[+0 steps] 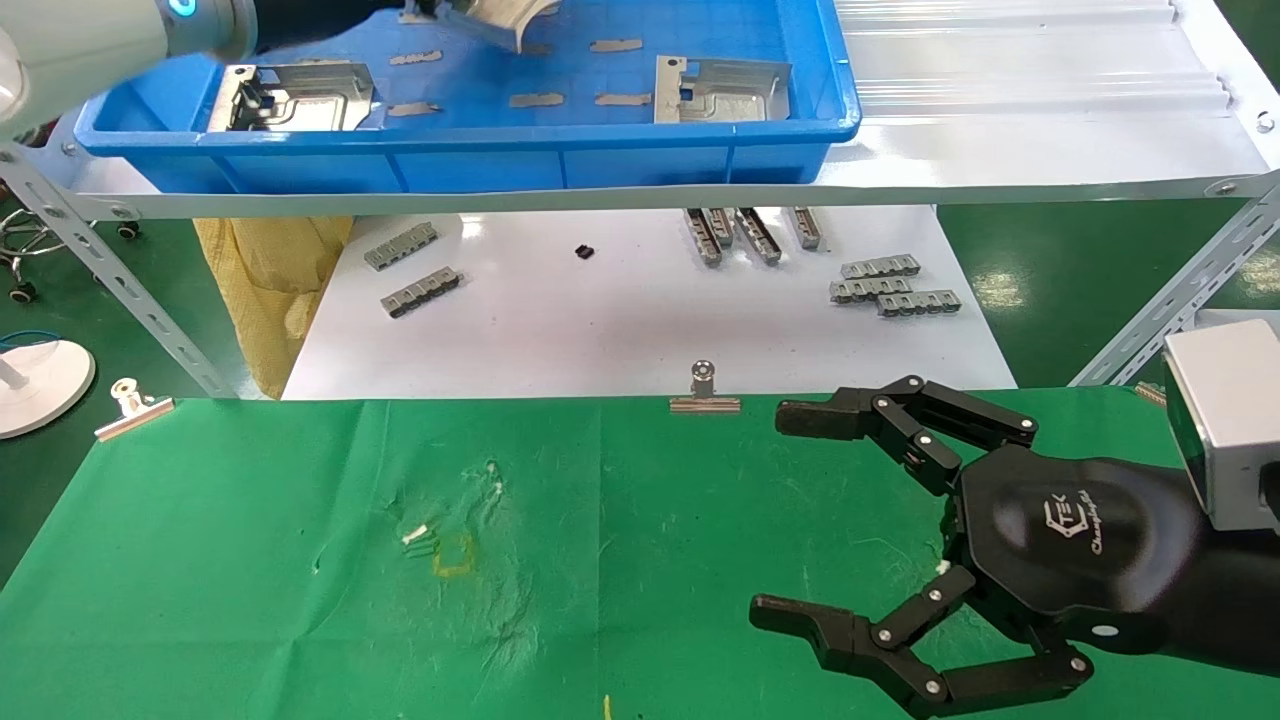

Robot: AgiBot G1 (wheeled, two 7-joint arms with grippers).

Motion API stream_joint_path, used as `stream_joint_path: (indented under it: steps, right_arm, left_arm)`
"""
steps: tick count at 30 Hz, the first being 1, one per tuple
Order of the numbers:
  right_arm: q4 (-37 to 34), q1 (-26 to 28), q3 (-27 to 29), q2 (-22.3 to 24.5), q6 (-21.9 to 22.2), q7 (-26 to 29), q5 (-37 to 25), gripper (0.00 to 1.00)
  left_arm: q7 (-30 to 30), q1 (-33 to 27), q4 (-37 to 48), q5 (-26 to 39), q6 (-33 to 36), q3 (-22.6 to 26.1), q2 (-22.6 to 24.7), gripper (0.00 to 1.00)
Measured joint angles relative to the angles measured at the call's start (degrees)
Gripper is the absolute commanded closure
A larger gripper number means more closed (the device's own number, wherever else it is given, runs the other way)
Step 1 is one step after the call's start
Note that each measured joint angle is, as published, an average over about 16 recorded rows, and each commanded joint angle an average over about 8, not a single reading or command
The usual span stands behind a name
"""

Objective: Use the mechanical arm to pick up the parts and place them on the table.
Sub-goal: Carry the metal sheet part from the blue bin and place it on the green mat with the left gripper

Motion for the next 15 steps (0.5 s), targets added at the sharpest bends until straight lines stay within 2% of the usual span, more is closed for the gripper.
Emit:
stream_joint_path:
  steps: [7, 15]
  right_arm:
    - [0.0, 0.0, 0.0, 0.0, 0.0, 0.0, 0.0, 0.00]
    - [0.0, 0.0, 0.0, 0.0, 0.0, 0.0, 0.0, 0.00]
  left_arm:
    - [2.6, -0.4, -1.2, -2.8, 7.8, -1.7, -2.3, 1.00]
    - [6.6, 0.2, -3.2, -6.4, 23.8, -3.8, -6.6, 1.00]
